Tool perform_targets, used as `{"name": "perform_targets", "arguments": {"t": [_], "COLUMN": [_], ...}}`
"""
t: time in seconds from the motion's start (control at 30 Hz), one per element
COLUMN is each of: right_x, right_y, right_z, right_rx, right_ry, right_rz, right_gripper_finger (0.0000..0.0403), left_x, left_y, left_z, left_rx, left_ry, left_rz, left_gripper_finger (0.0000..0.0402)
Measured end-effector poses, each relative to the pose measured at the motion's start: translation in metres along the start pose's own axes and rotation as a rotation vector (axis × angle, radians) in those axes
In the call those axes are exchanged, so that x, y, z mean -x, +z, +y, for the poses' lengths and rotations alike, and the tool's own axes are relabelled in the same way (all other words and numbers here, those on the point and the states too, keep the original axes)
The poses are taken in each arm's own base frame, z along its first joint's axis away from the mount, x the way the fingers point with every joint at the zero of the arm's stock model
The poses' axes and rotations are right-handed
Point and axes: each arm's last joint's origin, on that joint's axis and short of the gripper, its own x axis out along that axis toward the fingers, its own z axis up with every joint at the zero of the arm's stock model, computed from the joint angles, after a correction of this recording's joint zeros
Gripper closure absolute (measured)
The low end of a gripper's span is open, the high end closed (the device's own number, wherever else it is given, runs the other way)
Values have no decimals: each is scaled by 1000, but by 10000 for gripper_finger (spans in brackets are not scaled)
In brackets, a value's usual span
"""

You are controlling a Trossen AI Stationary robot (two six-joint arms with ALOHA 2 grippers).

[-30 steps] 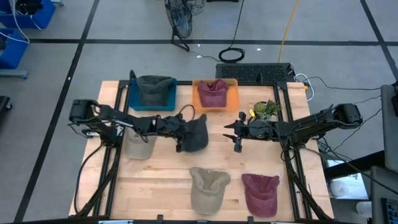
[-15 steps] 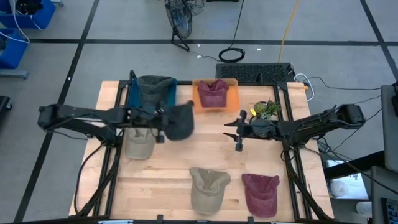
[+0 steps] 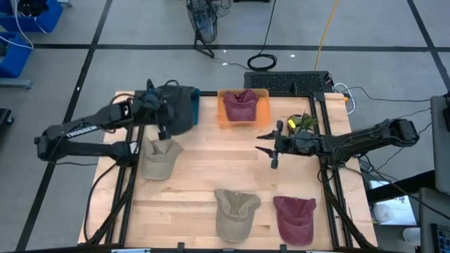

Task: Pick & Place hat
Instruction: Put the black cap into the blue bin

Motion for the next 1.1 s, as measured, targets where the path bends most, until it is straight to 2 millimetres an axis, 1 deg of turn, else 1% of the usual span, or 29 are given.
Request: {"name": "perform_targets", "arguments": {"t": [0.07, 0.2, 0.4, 0.5, 0.6, 0.7, 0.9, 1.0, 1.1], "right_x": [1, 1, 1, 1, 1, 1, 2, 2, 2], "right_y": [1, 1, 1, 1, -1, -3, -9, -11, -11], "right_z": [0, 0, 0, 0, 0, 0, 1, 1, 1], "right_rx": [-1, -1, 17, 22, 26, 32, 46, 50, 50], "right_ry": [0, -1, 0, 0, 2, 5, 15, 17, 17], "right_rz": [-3, -7, -5, -3, 11, 36, 100, 113, 114], "right_gripper_finger": [248, 248, 248, 248, 248, 248, 248, 248, 248], "left_x": [-4, -16, -42, -57, -69, -78, -86, -91, -97], "left_y": [-3, -8, -14, -16, -19, -26, -42, -53, -61], "left_z": [6, 16, 26, 30, 35, 40, 48, 49, 47], "left_rx": [-56, -171, -329, -390, -407, -408, -366, -340, -354], "left_ry": [19, 32, 35, 33, 12, -5, -28, -16, -8], "left_rz": [34, 109, 253, 301, 328, 371, 380, 378, 358], "left_gripper_finger": [384, 395, 381, 390, 394, 385, 394, 377, 365]}}
